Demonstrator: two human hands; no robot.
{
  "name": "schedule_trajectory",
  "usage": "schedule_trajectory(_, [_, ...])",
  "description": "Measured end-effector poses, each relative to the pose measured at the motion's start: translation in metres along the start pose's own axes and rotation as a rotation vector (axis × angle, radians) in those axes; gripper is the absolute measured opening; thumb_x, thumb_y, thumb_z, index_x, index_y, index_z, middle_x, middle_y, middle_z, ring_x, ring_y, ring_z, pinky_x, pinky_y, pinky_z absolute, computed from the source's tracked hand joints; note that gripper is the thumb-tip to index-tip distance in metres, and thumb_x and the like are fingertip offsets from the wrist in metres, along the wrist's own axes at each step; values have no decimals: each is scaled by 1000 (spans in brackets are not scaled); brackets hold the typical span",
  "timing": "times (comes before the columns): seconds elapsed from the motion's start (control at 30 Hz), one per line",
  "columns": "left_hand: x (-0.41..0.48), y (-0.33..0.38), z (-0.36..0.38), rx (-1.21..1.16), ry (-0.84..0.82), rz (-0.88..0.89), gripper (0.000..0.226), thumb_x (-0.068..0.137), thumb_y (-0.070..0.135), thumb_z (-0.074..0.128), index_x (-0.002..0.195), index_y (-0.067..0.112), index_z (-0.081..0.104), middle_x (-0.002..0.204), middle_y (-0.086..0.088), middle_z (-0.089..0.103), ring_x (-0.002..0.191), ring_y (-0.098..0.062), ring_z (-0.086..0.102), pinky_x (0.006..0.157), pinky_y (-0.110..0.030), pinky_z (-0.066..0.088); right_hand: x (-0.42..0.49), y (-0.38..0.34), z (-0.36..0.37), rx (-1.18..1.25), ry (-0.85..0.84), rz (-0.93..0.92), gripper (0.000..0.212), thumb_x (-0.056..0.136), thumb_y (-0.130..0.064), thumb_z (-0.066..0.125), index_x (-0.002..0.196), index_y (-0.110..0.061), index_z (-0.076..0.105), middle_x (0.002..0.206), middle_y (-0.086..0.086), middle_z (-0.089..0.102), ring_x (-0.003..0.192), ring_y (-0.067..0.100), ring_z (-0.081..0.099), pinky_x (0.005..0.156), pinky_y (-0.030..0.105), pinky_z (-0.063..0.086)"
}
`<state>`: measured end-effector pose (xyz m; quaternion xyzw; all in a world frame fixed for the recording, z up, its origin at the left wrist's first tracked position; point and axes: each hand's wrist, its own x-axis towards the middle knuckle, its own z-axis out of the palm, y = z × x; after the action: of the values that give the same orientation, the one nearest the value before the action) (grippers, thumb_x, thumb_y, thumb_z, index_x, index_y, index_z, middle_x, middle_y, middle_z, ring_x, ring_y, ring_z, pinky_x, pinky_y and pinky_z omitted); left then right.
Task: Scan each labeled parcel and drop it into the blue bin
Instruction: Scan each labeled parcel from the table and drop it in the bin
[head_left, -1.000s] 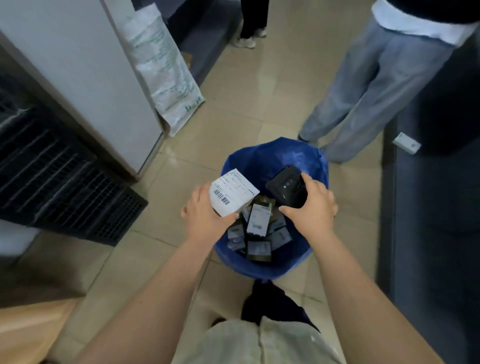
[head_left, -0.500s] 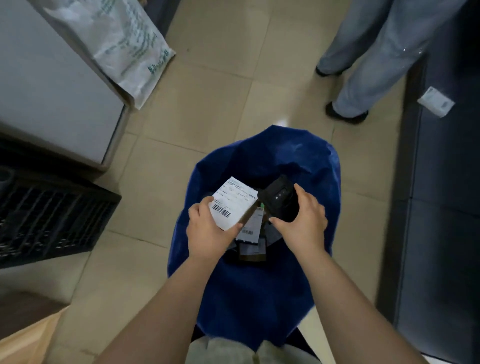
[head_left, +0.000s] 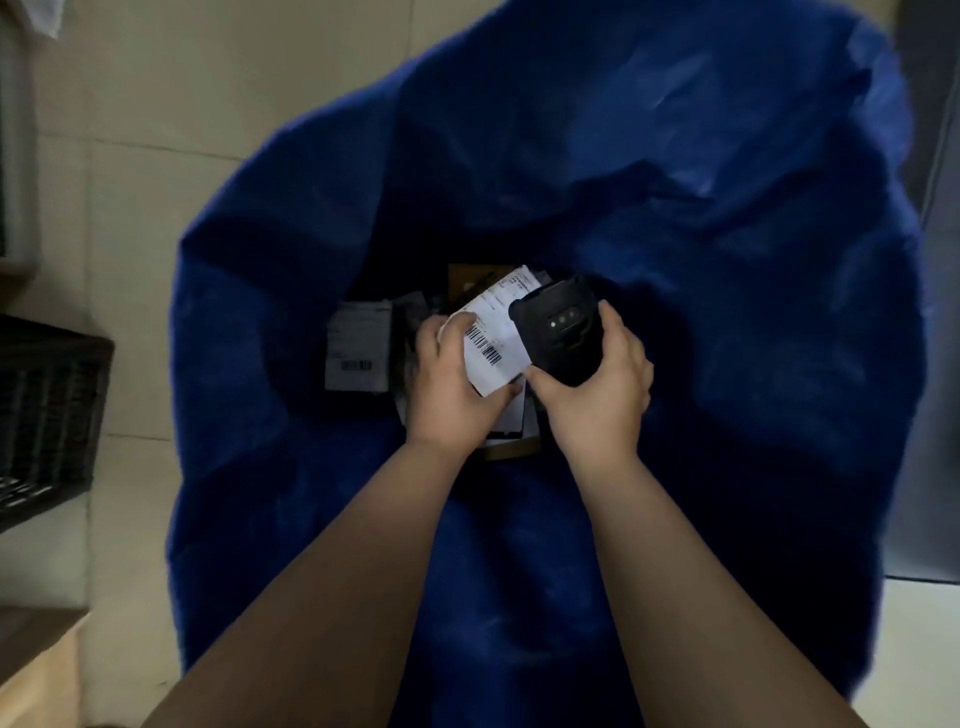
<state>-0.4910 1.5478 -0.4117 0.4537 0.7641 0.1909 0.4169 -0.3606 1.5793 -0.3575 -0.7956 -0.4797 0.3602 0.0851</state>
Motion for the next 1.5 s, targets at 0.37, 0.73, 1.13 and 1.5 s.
schedule_trajectory(0.37, [2, -3, -10, 488, -46, 133, 75, 75, 43, 79, 141, 33, 45, 161, -3, 16, 143, -31, 19, 113, -54, 24, -4, 4, 11, -81, -6, 10, 96, 72, -29, 85, 152, -28, 33, 151, -3, 40, 138, 24, 31, 115, 45, 23])
schedule_trajectory(0.73, [-23, 89, -117, 703, 91, 368, 71, 74, 40, 77, 138, 25, 50, 145, -7, 44, 133, -33, 36, 112, -60, 25, -58, -70, -78, -130, 66, -121, 93, 75, -33, 82, 153, -29, 31, 149, -3, 39, 138, 23, 28, 113, 42, 19])
schedule_trajectory(1.13, [-80, 236, -234, 771, 191, 772, 74, 69, 43, 80, 134, 20, 54, 135, -10, 54, 124, -36, 46, 108, -59, 28, -151, -145, -233, -306, 278, -319, 93, 76, -33, 77, 155, -28, 29, 144, -3, 42, 131, 25, 33, 108, 43, 24])
schedule_trajectory(1.5, [-167, 402, -229, 669, 238, 1091, 71, 72, 49, 74, 134, 24, 52, 130, -4, 55, 120, -31, 46, 105, -54, 32, -241, -123, -384, -221, 515, -230, 89, 74, -31, 78, 150, -32, 33, 141, -5, 42, 128, 23, 32, 104, 39, 23])
